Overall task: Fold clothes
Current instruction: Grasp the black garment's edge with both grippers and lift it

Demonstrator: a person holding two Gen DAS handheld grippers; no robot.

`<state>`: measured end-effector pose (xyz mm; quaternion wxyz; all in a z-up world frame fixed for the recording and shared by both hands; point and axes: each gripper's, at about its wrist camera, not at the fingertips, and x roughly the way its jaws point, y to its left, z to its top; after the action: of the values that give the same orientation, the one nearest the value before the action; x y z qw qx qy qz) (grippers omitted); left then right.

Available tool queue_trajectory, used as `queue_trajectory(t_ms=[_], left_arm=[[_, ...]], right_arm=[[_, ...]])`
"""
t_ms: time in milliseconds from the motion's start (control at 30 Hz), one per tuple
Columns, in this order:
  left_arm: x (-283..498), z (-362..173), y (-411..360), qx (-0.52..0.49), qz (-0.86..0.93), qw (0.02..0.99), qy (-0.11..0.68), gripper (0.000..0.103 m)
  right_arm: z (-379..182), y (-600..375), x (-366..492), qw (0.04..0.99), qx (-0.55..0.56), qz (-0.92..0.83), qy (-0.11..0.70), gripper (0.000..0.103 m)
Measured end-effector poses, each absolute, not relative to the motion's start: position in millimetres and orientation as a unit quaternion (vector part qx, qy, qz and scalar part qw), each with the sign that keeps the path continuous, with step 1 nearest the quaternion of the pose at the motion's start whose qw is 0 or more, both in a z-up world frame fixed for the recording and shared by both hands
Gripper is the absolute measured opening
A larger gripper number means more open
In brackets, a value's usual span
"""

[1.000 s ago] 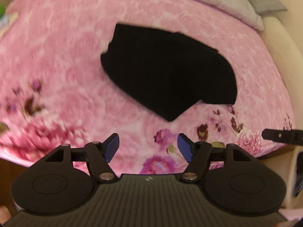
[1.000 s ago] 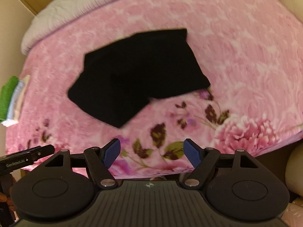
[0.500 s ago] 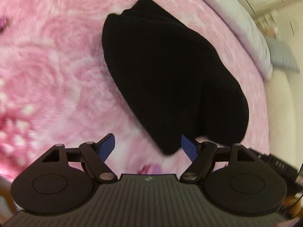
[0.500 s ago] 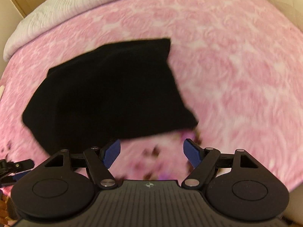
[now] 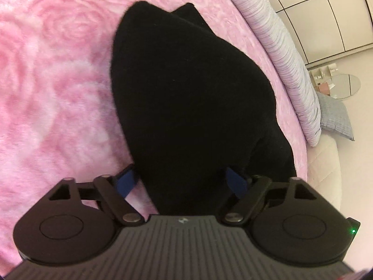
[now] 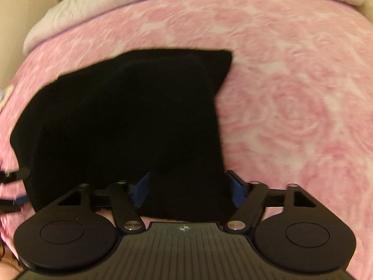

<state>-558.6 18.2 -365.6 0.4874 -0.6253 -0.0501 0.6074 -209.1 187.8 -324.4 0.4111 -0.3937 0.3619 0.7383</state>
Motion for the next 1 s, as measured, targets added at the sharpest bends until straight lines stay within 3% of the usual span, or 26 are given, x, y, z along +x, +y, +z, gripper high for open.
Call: queue_trajectory(t_ms=[33,67,100,167,200,267,567,800,1000], left_arm=[[-557.1,-365.6,20.5,-0.621,0.608,0.492,-0.045,0.069],[-556.1,-365.6,21.9,-0.618,0.609,0.495,-0.041,0.057],[-556.2,-366.2,21.9,-0.618,0.607,0.498,-0.038,0.039],[-557.8,-368.5,20.5,-0.622,0.597,0.504,-0.040,0.015],[-559.5,-369.3,19.2,-0.627,0.590,0.506,-0.046,0.012],[-560.4,-361.6,18.5,-0.618,0.588,0.520,-0.041,0.007],[-584.6,-250.5,-15.8,-0.524,0.593,0.610,-0.028,0.005],[-618.6,-124.1,-45.0,-0.459,0.590,0.663,-0.032,0.001],[-625.3,-29.6,-75.9,-0.402,0.579,0.707,-0.065,0.001]], right_arm=[[-326.4,185.6,-210.9,0.406,-0.400,0.739,0.358,0.062],[-327.5,182.8,-212.1,0.403,-0.406,0.740,0.355,0.048],[-328.3,180.7,-212.4,0.402,-0.409,0.738,0.356,0.041],[-327.2,176.1,-208.3,0.399,-0.404,0.737,0.368,0.018],[-324.1,174.2,-206.6,0.395,-0.397,0.739,0.376,0.012],[-317.8,170.3,-203.1,0.387,-0.383,0.742,0.391,0.011],[-230.0,125.9,-169.1,0.326,-0.238,0.792,0.458,0.010],[-109.0,70.2,-149.1,0.314,-0.159,0.834,0.425,0.010],[-1.5,25.5,-153.3,0.296,-0.102,0.883,0.349,0.010]])
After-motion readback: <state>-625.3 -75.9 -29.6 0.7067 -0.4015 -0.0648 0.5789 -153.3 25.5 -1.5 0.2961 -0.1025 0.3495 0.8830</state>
